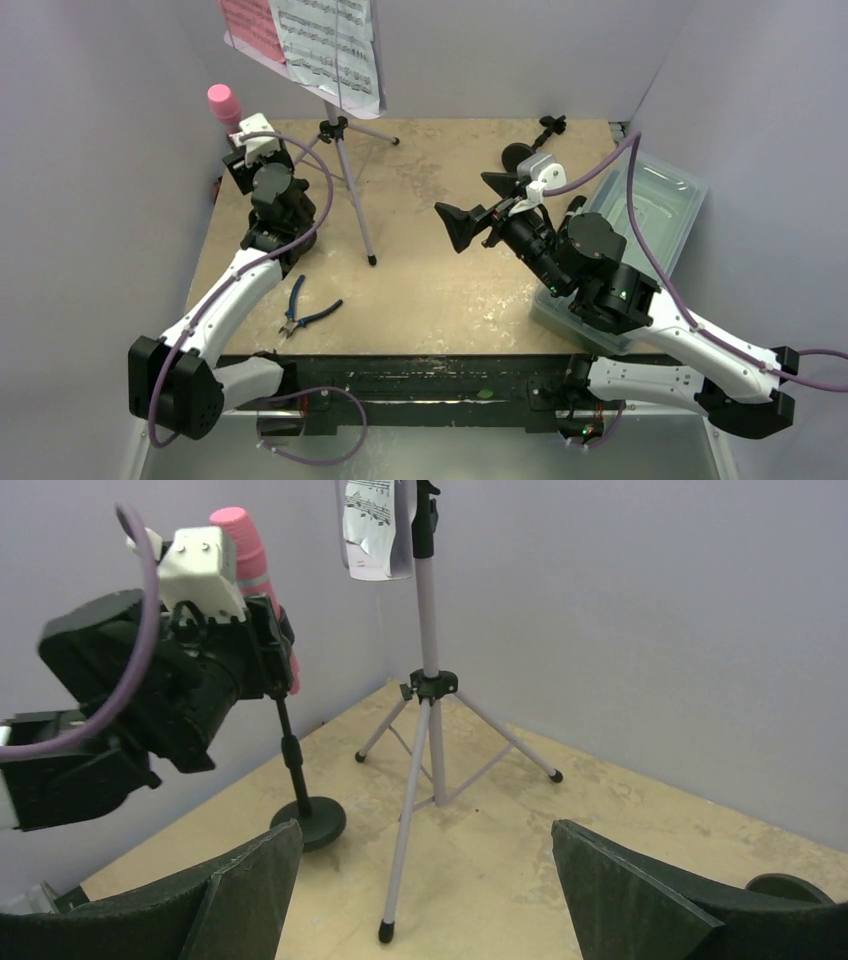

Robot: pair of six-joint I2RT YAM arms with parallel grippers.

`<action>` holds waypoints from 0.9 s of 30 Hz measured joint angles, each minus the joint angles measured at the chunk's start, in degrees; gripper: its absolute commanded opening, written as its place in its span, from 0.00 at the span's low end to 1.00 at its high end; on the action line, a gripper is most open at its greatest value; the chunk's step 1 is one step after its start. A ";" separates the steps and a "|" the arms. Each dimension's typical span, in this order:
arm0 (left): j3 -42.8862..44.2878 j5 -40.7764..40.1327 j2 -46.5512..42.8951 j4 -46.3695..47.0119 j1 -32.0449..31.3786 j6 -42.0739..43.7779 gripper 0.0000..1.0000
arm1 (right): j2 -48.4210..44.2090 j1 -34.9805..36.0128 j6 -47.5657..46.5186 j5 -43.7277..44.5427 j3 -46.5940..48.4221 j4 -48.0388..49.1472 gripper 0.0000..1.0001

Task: Set up the instrument practice props

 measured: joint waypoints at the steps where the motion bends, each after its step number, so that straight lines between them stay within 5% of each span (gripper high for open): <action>1: -0.76 0.63 1.49 3.15 1.09 -0.02 0.12 | -0.04 0.00 0.04 0.02 -0.09 0.00 0.99; 9: -9.35 5.46 10.34 24.33 4.79 2.43 0.16 | -1.20 0.00 0.42 0.07 -1.86 -0.68 0.99; 14: -11.63 7.56 10.05 28.39 4.94 1.68 0.67 | -1.90 0.00 0.83 0.07 -2.08 -0.83 0.99; 19: -11.78 9.77 7.30 25.51 4.94 -1.55 0.89 | -2.10 0.00 1.42 -0.09 -2.32 -0.70 0.99; 27: -2.21 12.63 2.93 1.68 4.94 -15.17 0.93 | -0.68 0.00 1.86 -0.02 -2.56 -0.63 0.99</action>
